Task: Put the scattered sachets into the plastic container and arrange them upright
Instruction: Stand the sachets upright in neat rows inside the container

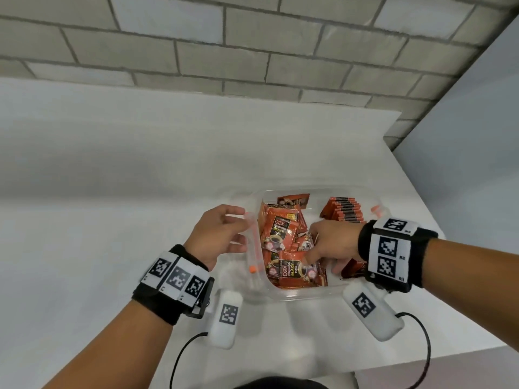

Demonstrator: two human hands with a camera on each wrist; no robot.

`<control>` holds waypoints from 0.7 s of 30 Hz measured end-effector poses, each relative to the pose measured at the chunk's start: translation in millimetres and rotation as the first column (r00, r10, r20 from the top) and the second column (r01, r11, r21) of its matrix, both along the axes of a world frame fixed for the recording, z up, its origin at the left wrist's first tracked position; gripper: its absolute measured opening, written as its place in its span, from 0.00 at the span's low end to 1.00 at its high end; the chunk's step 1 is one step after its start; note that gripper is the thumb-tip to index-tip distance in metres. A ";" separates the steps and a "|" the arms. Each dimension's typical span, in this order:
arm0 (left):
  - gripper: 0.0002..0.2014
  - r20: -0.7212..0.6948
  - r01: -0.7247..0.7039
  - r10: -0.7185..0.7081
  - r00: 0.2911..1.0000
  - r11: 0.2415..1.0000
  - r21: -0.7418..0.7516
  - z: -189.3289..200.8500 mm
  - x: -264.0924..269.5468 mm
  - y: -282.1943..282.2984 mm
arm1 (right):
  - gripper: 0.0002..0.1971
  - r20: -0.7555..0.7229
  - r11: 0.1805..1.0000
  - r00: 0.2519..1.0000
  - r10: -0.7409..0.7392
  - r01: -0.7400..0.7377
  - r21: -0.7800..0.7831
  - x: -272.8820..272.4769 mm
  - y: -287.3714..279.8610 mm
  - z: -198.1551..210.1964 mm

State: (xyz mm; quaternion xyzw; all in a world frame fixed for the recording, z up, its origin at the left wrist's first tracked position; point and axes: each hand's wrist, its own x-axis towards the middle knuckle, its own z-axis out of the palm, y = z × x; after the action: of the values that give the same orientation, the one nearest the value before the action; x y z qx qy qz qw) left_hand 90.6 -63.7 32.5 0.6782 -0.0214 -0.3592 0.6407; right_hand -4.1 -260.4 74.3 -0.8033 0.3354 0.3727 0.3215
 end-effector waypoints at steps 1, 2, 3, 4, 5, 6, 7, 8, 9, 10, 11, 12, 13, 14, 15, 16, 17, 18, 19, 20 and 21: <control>0.12 -0.001 -0.001 0.001 1.000 1.000 -0.008 -0.6 -0.3 0.1 | 0.30 0.001 1.000 1.000 -0.006 0.006 0.014 -0.3 1.5 -2.5; 0.12 -0.002 -0.002 0.002 1.000 1.000 -0.016 -0.8 -0.7 0.5 | 0.35 0.006 1.000 1.000 -0.016 0.016 0.027 -0.6 3.2 -4.7; 0.12 -0.001 -0.004 0.004 1.000 1.000 -0.021 -1.1 -1.1 1.0 | 0.39 0.012 0.999 1.000 -0.026 0.025 0.034 -0.3 4.5 -7.1; 0.12 0.000 -0.006 0.006 1.000 1.000 -0.025 -1.3 -1.1 1.3 | 0.40 0.026 0.999 0.999 -0.032 0.031 0.044 0.0 5.8 -7.8; 0.12 -0.001 -0.007 0.007 1.000 1.000 -0.029 -2.0 -1.1 1.6 | 0.39 0.030 0.998 0.999 -0.033 0.031 0.051 0.5 7.1 -7.6; 0.12 -0.002 -0.007 0.007 1.000 1.000 -0.031 -2.6 -1.1 1.8 | 0.38 0.035 0.998 0.999 -0.032 0.030 0.055 0.2 8.0 -6.9; 0.12 -0.001 -0.006 0.006 1.000 0.999 -0.033 -3.2 -0.9 1.7 | 0.37 0.046 0.998 0.999 -0.023 0.021 0.052 0.5 7.2 -6.7; 0.12 0.002 -0.004 0.004 1.000 0.999 -0.033 -3.6 -0.9 1.6 | 0.37 0.055 0.999 0.998 -0.011 0.008 0.051 0.4 5.8 -6.1; 0.12 0.004 -0.004 0.004 1.000 0.999 -0.033 -4.4 -0.7 1.4 | 0.36 0.060 0.999 0.998 0.003 -0.006 0.049 0.6 4.1 -5.2; 0.12 0.004 -0.003 0.003 1.000 0.999 -0.034 -5.0 -0.6 1.4 | 0.35 0.071 0.998 0.997 0.015 -0.019 0.052 0.2 2.5 -3.6; 0.12 0.004 -0.004 0.004 1.000 0.999 -0.035 -5.7 -0.5 1.3 | 0.34 0.082 0.998 0.997 0.017 -0.023 0.065 -0.4 -0.3 -2.3; 0.12 0.006 -0.003 0.004 1.000 0.999 -0.035 -6.1 -0.5 1.4 | 0.31 0.094 0.996 0.996 0.010 -0.019 0.090 -1.1 -2.9 0.0; 0.12 0.009 -0.002 0.003 1.000 0.999 -0.034 -6.6 -0.5 1.4 | 0.26 0.114 0.993 0.993 0.004 -0.017 0.113 -2.3 -5.2 2.6; 0.12 0.010 -0.002 0.003 1.000 0.999 -0.032 -7.1 -0.6 1.4 | 0.20 0.135 0.991 0.991 0.011 -0.029 0.131 -4.2 -6.8 6.6; 0.12 0.010 -0.005 0.005 1.000 1.000 -0.031 -7.6 -0.4 1.3 | 0.16 0.153 0.988 0.988 0.024 -0.047 0.145 -6.1 -9.1 9.5; 0.12 0.010 -0.007 0.007 1.000 1.000 -0.031 -7.8 -0.2 1.1 | 0.13 0.173 0.984 0.985 0.030 -0.059 0.165 -7.9 -10.9 12.6; 0.12 0.010 -0.009 0.009 1.000 1.000 -0.029 -7.9 -0.3 1.0 | 0.13 0.187 0.979 0.982 0.022 -0.059 0.194 -9.8 -12.4 14.6; 0.12 0.012 -0.010 0.010 1.000 1.000 -0.027 -7.9 -0.4 1.0 | 0.13 0.201 0.975 0.980 0.009 -0.053 0.218 -11.8 -14.0 16.1; 0.12 0.015 -0.011 0.012 1.000 1.000 -0.025 -8.2 -0.3 1.0 | 0.13 0.216 0.972 0.976 -0.001 -0.049 0.230 -13.0 -16.2 16.3; 0.12 0.016 -0.012 0.012 1.000 1.000 -0.023 -8.4 -0.6 1.0 | 0.12 0.229 0.971 0.973 -0.001 -0.053 0.232 -14.2 -17.8 17.5; 0.12 0.017 -0.012 0.013 1.000 1.000 -0.021 -8.6 -1.1 1.3 | 0.12 0.241 0.972 0.971 0.005 -0.062 0.228 -15.4 -19.9 18.0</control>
State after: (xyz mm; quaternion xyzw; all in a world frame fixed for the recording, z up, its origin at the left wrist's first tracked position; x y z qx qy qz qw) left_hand 89.6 -62.4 23.9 0.6747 -0.0265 -0.3491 0.6498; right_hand -19.4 -280.3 92.4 -0.8042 0.2345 0.3159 0.4455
